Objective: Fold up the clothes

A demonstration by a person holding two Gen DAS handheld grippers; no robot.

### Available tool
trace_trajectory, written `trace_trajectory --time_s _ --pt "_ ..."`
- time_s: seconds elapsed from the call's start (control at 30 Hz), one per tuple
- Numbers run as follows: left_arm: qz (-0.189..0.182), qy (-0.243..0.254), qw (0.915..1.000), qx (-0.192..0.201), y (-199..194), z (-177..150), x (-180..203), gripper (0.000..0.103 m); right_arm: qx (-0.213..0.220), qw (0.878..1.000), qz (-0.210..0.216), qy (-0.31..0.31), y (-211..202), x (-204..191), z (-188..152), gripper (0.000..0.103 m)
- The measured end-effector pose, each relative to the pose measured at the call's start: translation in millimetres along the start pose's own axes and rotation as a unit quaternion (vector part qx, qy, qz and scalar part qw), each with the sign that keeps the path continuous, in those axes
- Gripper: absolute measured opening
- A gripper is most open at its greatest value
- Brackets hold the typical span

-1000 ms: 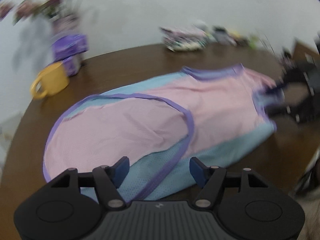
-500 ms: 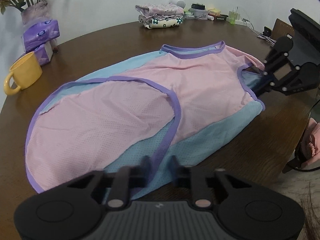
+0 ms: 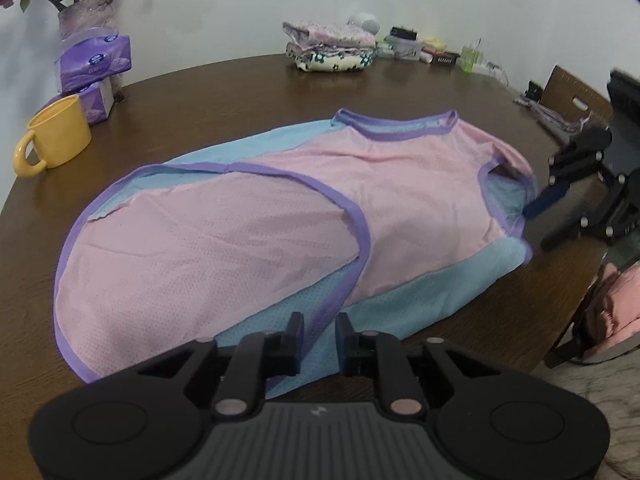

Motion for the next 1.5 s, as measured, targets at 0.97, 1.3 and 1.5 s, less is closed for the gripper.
trace_trajectory --time_s 0.97,1.3,1.5 --pt "-0.027 0.028 0.9992 0.008 -3 -5 4 0.046 0.013 0.990 0.018 0.137 19 -14 3 0.011" --pt "0.012 0.053 0.9984 0.014 0 -8 9 0.000 0.029 0.990 0.016 0.136 19 -19 4 0.003" --pt "0.020 0.035 0.9990 0.017 -8 -25 2 0.000 0.012 0.995 0.023 0.094 26 -26 6 0.003"
Point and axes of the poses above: each gripper's, at about its wrist camera, not at the fingertips, and y roughly the way its jaws point, x to its right, z to its top, the point moved 4 cm from there along y, roughly the way its jaws point, and after that the axes turned 11 degrees about -y, right-handed, at the moved point
